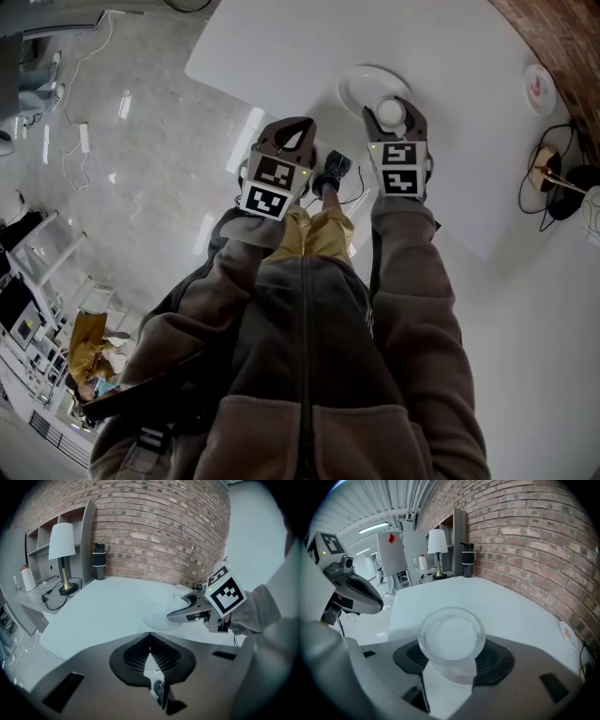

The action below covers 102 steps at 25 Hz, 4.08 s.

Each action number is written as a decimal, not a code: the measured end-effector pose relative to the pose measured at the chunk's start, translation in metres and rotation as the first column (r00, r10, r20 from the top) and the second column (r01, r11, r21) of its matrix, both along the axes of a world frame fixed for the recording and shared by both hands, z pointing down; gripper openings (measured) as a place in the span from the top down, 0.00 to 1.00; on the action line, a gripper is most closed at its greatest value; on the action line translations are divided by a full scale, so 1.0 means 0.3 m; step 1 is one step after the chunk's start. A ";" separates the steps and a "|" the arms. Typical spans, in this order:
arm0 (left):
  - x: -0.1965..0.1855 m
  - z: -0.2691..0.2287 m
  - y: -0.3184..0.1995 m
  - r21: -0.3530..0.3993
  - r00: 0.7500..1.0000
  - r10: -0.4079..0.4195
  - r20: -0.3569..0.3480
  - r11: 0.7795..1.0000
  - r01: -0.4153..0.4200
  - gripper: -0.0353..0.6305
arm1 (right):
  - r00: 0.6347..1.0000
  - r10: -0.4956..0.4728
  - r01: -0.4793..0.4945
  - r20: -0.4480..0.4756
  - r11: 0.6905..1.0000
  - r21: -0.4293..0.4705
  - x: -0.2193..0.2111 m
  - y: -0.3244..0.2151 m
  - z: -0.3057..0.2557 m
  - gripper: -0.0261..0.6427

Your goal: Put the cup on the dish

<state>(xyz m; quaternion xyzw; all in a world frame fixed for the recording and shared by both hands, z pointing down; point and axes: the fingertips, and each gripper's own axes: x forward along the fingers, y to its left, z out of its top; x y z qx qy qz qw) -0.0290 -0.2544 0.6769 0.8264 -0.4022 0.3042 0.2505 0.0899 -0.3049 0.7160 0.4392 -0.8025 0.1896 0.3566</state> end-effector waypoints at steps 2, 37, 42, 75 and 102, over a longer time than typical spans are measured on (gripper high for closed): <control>-0.003 0.013 0.002 -0.009 1.000 -0.006 0.000 1.000 0.006 0.94 | 1.000 0.010 -0.010 -0.001 1.000 -0.005 0.004 -0.014 0.021 0.58; -0.059 -0.105 -0.033 0.043 0.999 -0.041 -0.005 0.998 0.041 0.94 | 0.997 0.026 -0.037 0.076 0.989 0.143 0.021 -0.001 -0.178 0.51; -0.031 -0.289 -0.040 0.117 0.998 -0.030 -0.048 0.992 0.036 0.94 | 0.990 0.082 -0.106 0.114 0.969 0.224 0.066 0.079 -0.442 0.60; 0.043 -1.280 -0.138 0.613 0.979 0.063 -0.192 0.787 0.069 0.94 | 0.973 0.128 -0.222 0.190 0.732 0.644 0.182 0.134 -1.505 0.96; 0.172 -1.434 -0.143 0.718 0.952 0.215 -0.216 0.696 0.006 0.94 | 0.976 0.095 -0.209 0.195 0.662 0.720 0.188 0.120 -1.624 0.96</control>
